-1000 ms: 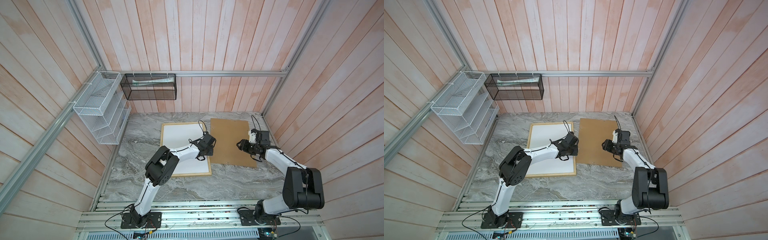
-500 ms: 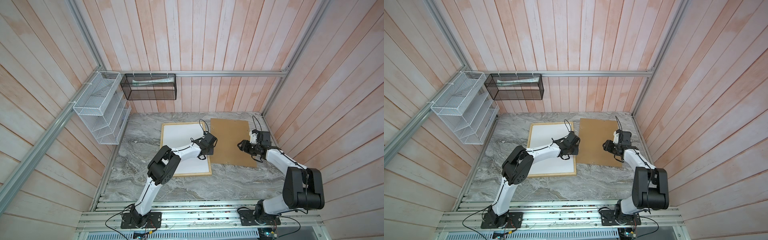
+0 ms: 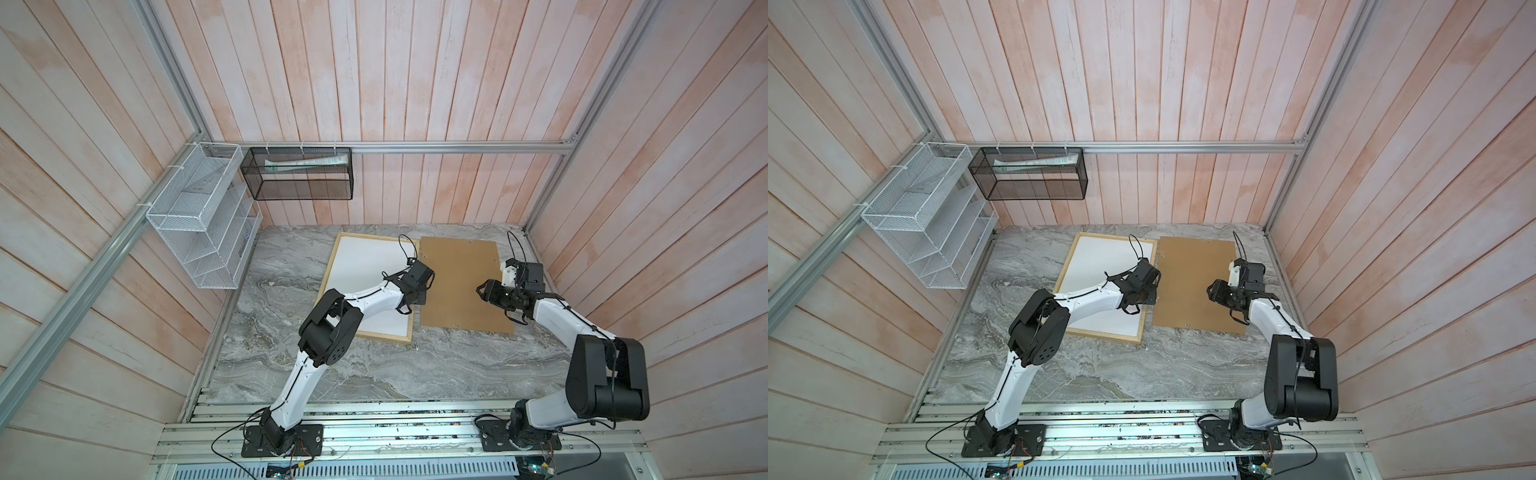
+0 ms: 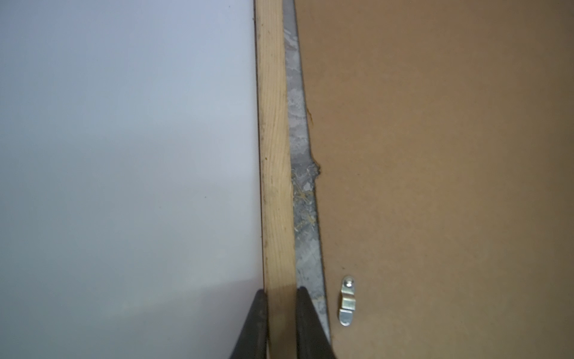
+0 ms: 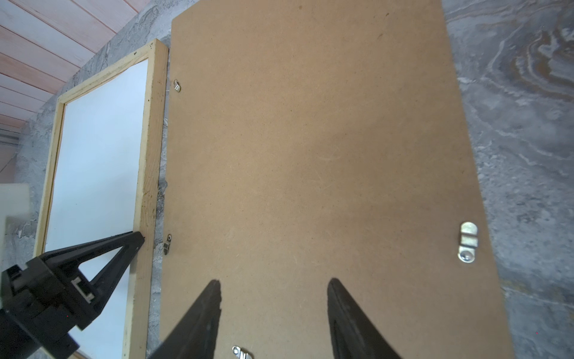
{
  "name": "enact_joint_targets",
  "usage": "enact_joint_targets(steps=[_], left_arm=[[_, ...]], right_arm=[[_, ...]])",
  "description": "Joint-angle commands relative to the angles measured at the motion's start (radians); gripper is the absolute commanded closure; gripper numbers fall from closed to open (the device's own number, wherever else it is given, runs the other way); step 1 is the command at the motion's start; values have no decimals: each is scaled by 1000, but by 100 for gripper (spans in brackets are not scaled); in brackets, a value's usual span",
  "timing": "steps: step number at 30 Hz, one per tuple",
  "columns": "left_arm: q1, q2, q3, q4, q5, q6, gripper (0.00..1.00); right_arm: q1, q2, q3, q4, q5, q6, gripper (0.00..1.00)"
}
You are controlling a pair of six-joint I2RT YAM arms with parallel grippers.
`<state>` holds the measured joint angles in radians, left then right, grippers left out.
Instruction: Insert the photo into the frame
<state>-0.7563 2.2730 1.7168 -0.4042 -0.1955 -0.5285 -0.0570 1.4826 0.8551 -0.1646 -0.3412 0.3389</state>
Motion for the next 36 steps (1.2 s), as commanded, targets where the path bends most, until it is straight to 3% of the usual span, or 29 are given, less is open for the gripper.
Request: enact_joint_targets(steps=[1,17,26,31,36], left_arm=[[53,22,-19,-65,-54,20,84],[91,-41,-167,42,-3,-204,84],[81,-99,-172,58,0,-176,58],[60,-142,-171,30,-28,-169,52],[15,-180,-161,-17,-57,-165,48]], right_arm=[[-7,-21,-8,-6,-13,-11,44],[-9,-40,-27,-9,-9,-10,44],[-51,-52,-37,-32,35,-28,43],[-172,-26,-44,-55,46,-32,43],[-218,8,-7,-69,81,-46,42]])
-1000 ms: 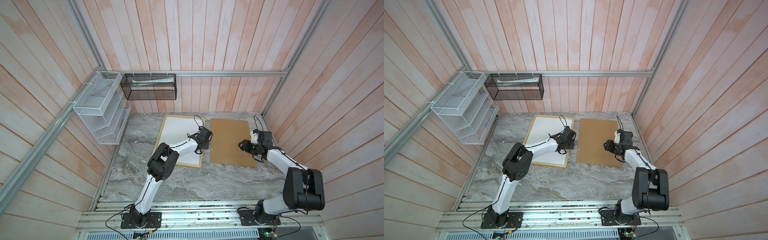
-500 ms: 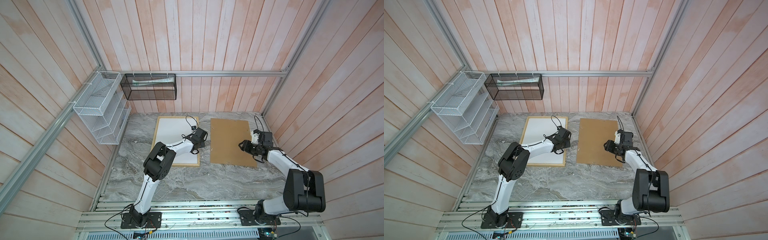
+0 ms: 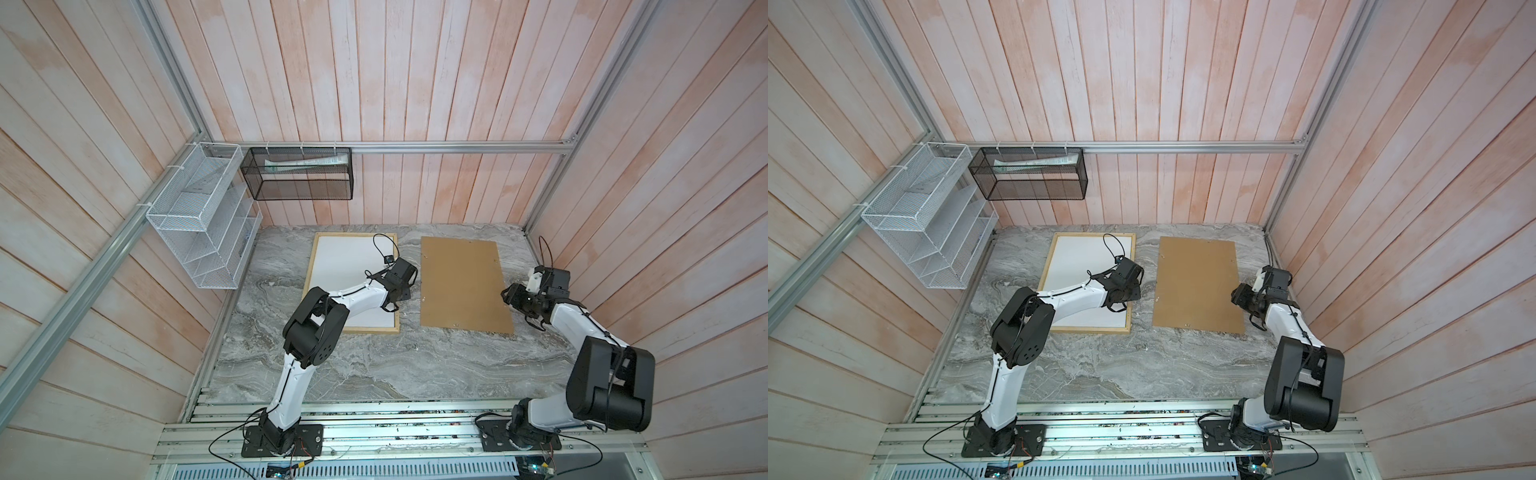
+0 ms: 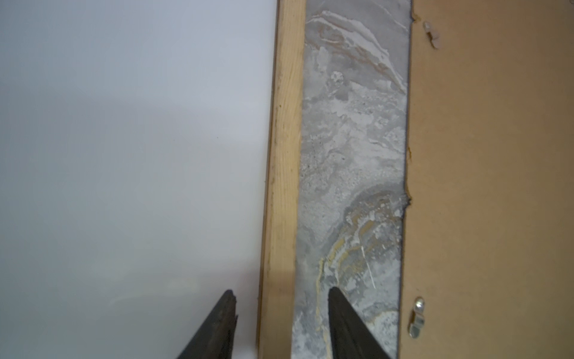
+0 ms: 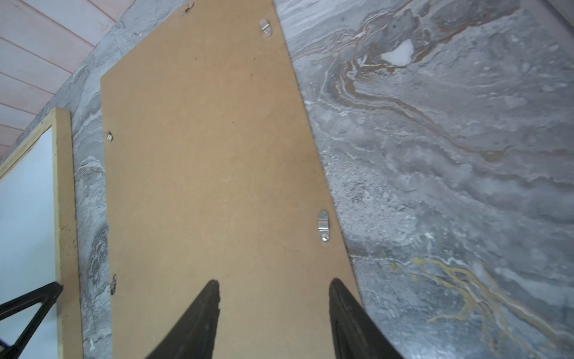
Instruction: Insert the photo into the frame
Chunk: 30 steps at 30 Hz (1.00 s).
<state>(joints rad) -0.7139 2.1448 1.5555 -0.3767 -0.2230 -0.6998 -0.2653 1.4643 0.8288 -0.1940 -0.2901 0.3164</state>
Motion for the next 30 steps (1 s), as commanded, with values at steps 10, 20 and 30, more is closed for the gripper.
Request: enact_joint_targets(steps=[10,20,30], left_arm=[[-85,-49,-6,-44,72,7,44],[-97,14,18,-22,163,13,44],[-102,119,111,-57,243,49,44]], right_arm=[[-70,127,19,-17,-19,-33,40],[-69,220,4,43,-52,-12,41],[-65,253,-3,71,-94,-10,43]])
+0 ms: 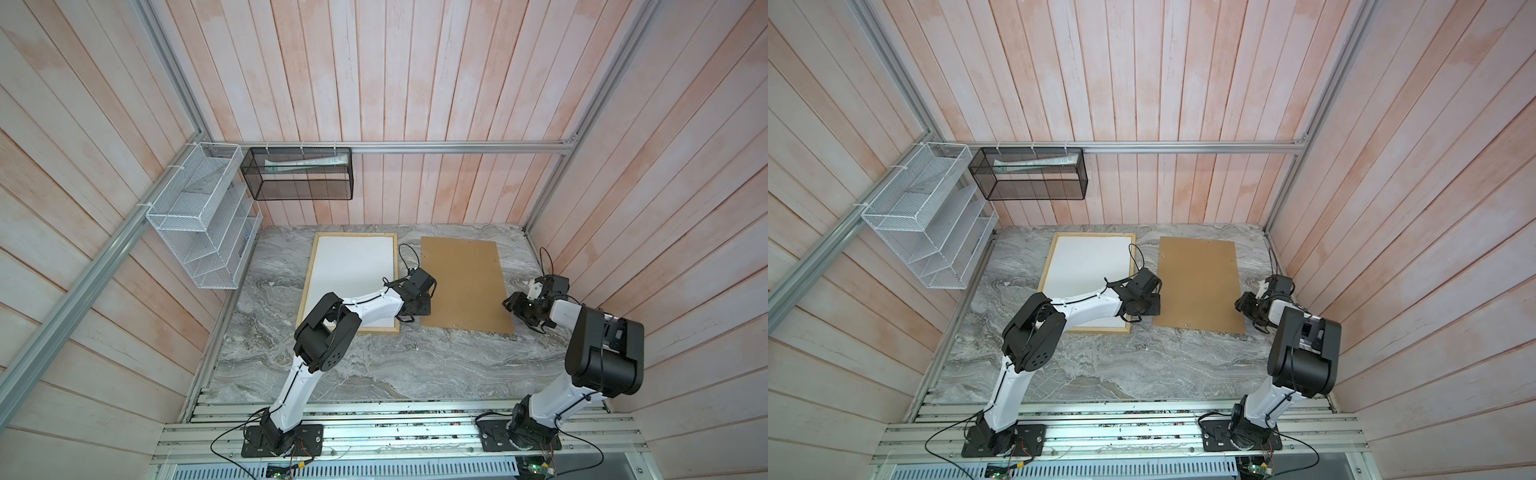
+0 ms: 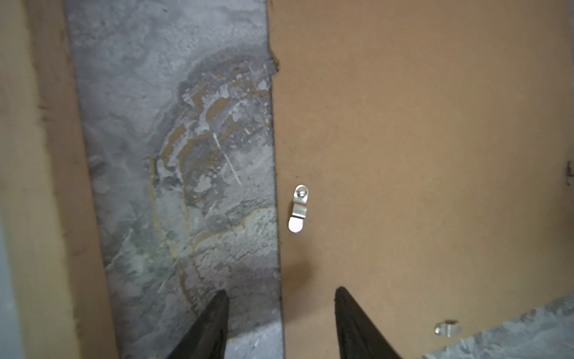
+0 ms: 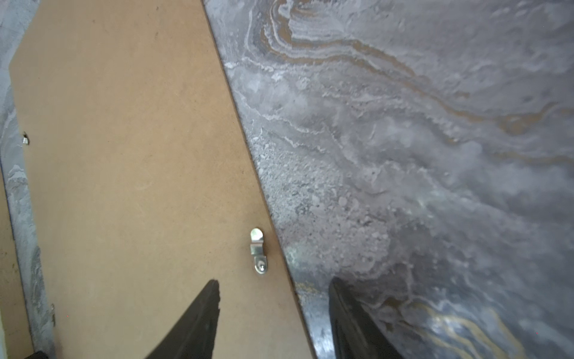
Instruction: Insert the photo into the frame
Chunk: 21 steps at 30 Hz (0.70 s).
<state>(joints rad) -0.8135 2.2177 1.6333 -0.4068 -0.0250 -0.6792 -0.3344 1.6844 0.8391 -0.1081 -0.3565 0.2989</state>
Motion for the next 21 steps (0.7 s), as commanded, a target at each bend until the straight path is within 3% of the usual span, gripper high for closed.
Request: enact_joint_targets(steps=[1,14,21], left_arm=[[-3,52,37,-27,54,30,44],[-3,42,23,42,147,30,44],[-3,-41,-17,68,139,30,44]], right_arm=[[8,35,-14,-12,-34,7,43],[110,51,-33,20,-86,25,45],[140,34,-58,48,-110,42,45]])
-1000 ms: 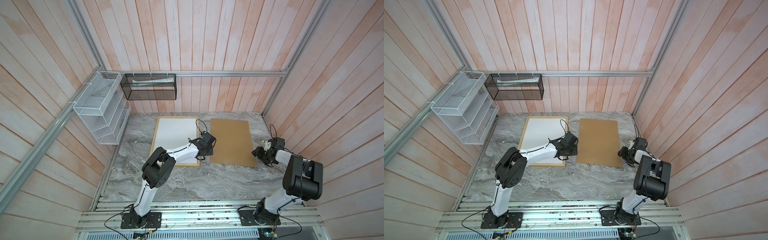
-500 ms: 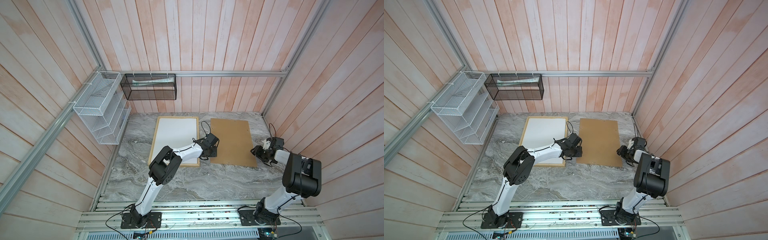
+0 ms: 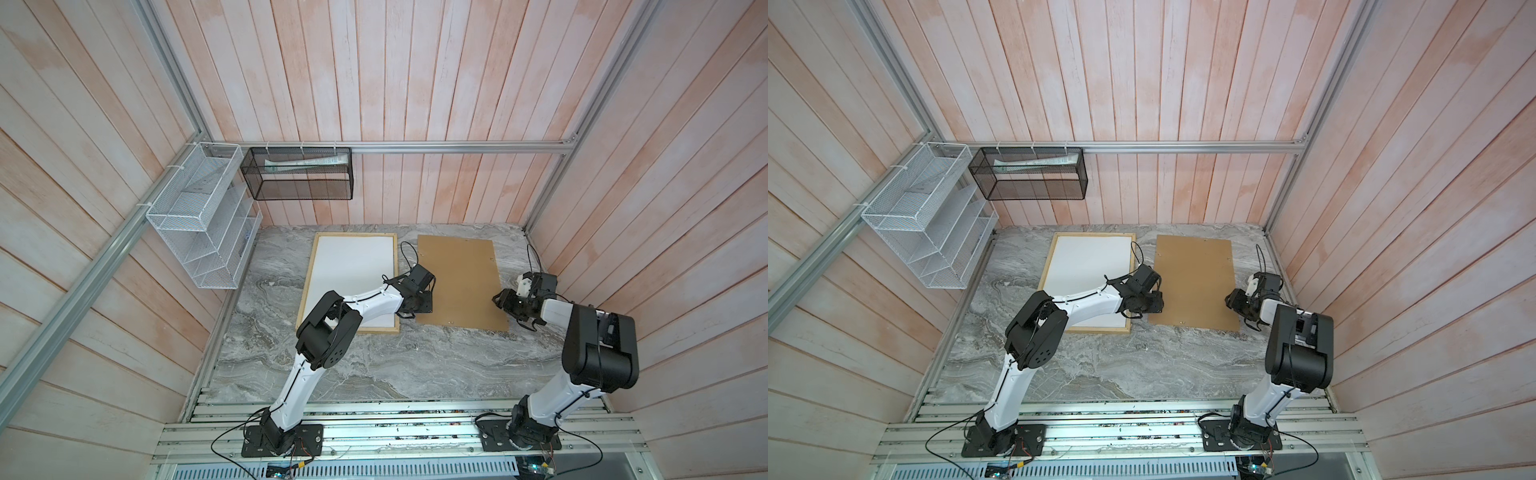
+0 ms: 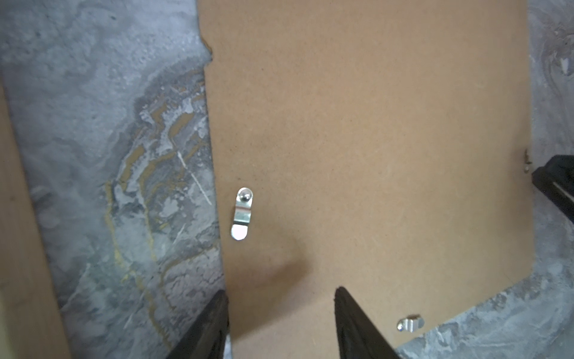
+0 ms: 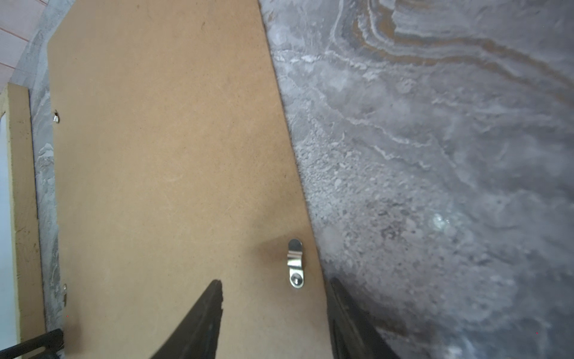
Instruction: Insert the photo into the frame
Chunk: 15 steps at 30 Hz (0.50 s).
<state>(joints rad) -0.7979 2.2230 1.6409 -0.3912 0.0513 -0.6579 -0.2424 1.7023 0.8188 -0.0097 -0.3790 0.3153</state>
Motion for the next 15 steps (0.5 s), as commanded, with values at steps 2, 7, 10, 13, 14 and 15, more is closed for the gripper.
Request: enact_joint_targets(steps=[2,7,10,13,14,15], left_arm=[[-18,-73,-34,57,55,9,44],[-18,-141,-62,64,33,12,44],[-18,-171,-78,68,23,15,44],[-18,-191,-92,69,16,15,44],[-19,-197,-97,68,11,15,44],[-18,-205,-102,69,6,15,44]], right_arm=[[63,14,-43,-44,-89,32,45],[107,5,-49,-29,-91,47,46],[129,3,-46,-25,-90,58,46],[156,0,-38,-20,-90,70,46],[165,1,-37,-17,-89,75,46],[176,1,-33,-14,-89,80,46]])
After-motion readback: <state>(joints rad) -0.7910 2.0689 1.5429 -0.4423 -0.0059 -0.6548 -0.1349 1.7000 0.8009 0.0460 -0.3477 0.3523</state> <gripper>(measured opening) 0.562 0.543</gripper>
